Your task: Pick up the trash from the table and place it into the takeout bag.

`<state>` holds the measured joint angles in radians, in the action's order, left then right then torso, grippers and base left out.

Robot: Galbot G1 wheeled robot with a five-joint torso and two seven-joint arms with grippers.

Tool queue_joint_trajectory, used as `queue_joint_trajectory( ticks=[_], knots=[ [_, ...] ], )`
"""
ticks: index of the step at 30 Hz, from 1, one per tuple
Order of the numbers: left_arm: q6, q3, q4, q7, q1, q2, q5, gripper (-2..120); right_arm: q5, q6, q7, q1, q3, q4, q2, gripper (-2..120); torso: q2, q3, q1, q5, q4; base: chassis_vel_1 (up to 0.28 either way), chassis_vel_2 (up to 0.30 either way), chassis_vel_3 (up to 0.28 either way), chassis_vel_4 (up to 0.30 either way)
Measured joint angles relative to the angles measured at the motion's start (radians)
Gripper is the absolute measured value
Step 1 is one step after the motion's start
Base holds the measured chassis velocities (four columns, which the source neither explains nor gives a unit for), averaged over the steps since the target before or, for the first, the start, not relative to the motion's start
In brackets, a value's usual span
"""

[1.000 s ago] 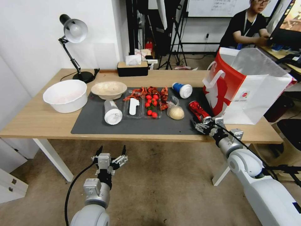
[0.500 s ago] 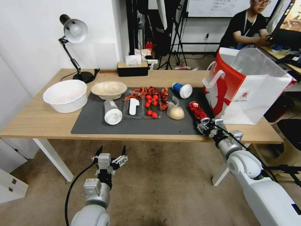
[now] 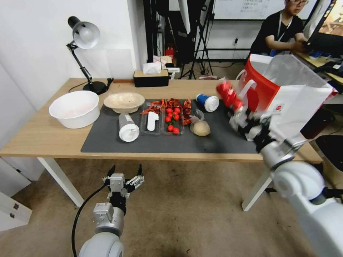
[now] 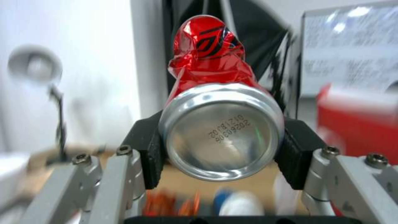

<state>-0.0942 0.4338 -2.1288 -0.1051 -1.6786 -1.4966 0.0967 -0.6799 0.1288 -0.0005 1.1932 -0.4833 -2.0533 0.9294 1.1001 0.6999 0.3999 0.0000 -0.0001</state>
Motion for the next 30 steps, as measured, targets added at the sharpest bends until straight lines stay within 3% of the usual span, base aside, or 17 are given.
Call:
queue_joint_trajectory(
  ticks=[6,10,14,19,27,30],
  knots=[
    [-0.005,-0.002,-0.016,0.001,0.002,-0.001,0.018,100,-0.183,-0.010,0.158,-0.156,-0.051,-0.094,-0.115,52,0.000,0.000,0.000,0.0000,0.0002,0.000,0.000,0.000,0.000],
    [-0.004,0.000,-0.019,0.001,-0.002,0.001,0.022,100,-0.228,-0.092,0.286,-0.270,-0.068,-0.003,-0.158,52,0.000,0.000,0.000,0.0001,0.0001,0.000,0.000,0.000,0.000],
    [-0.004,-0.001,-0.023,0.001,-0.003,0.000,0.022,100,-0.215,-0.067,0.381,-0.292,-0.074,0.044,-0.161,52,0.000,0.000,0.000,0.0003,0.0000,0.000,0.000,0.000,0.000],
    [-0.004,0.002,-0.030,0.004,-0.008,0.001,0.025,100,-0.197,-0.033,0.419,-0.300,-0.070,0.080,-0.164,57,0.000,0.000,0.000,0.0001,0.0000,0.000,0.000,0.000,0.000],
    [-0.005,0.008,-0.039,0.005,-0.009,0.004,0.037,100,-0.190,-0.003,0.404,-0.284,-0.070,0.100,-0.153,87,0.000,0.000,0.000,0.0000,0.0000,0.000,0.000,0.000,0.000],
    [-0.006,0.006,-0.038,0.005,-0.009,0.003,0.037,100,-0.190,-0.003,0.399,-0.280,-0.070,0.099,-0.150,92,0.000,0.000,0.000,0.0001,0.0000,0.000,0.000,0.000,0.000]
  ],
)
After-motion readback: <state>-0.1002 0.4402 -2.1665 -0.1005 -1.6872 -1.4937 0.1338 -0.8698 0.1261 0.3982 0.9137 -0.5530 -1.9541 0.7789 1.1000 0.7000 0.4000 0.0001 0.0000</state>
